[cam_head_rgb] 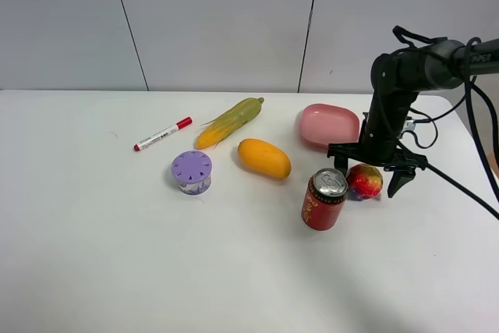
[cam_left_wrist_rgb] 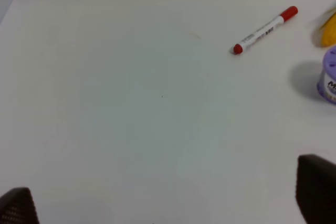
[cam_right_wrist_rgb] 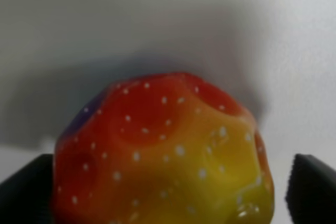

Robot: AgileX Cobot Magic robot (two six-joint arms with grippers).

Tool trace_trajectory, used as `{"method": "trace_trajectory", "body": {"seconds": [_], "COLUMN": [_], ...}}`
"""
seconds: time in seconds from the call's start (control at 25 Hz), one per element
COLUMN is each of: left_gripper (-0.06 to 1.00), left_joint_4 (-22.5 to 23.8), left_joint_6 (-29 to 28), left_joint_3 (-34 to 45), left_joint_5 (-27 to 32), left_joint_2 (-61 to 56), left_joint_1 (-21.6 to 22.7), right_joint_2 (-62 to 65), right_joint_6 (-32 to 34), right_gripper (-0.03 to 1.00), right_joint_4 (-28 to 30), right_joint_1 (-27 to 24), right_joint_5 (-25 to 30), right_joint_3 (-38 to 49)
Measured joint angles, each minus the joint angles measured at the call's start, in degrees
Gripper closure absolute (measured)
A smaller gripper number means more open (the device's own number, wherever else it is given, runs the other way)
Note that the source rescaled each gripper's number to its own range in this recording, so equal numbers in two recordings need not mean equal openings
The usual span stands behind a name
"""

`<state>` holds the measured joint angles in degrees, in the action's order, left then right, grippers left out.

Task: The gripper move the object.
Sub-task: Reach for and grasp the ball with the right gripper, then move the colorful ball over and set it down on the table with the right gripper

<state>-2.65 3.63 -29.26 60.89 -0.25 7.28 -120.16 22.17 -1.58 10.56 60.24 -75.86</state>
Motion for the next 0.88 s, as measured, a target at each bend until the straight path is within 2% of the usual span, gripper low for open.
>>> {"method": "trace_trajectory", "body": {"seconds": [0.04, 0.08, 0.4, 0.72, 0.88], "left_gripper": [-0.06, -0.06, -0.06, -0.06, -0.06], "left_joint_4": [0.0, 0.0, 0.0, 0.0, 0.0], "left_joint_6": [0.0, 0.0, 0.0, 0.0, 0.0], "left_joint_3": [0.0, 0.0, 0.0, 0.0, 0.0], "left_joint_5": [0.0, 0.0, 0.0, 0.0, 0.0], "left_joint_2": [0.0, 0.0, 0.0, 0.0, 0.0], "left_joint_1": [0.0, 0.0, 0.0, 0.0, 0.0], "right_joint_2": [0.0, 0.0, 2.16, 14.97, 22.75], "right_joint_6": [-0.05, -0.05, -3.92, -9.03, -14.68], "right_gripper": [0.81, 0.97, 0.96, 0.96, 0.96], "right_joint_4": [-0.06, 0.18, 1.22, 2.31, -2.06], "right_joint_1": [0.0, 0.0, 0.0, 0.0, 0.0], "right_joint_5": [0.06, 0.16, 3.89, 4.53, 2.54], "right_joint_3": [0.0, 0.0, 0.0, 0.0, 0.04]}}
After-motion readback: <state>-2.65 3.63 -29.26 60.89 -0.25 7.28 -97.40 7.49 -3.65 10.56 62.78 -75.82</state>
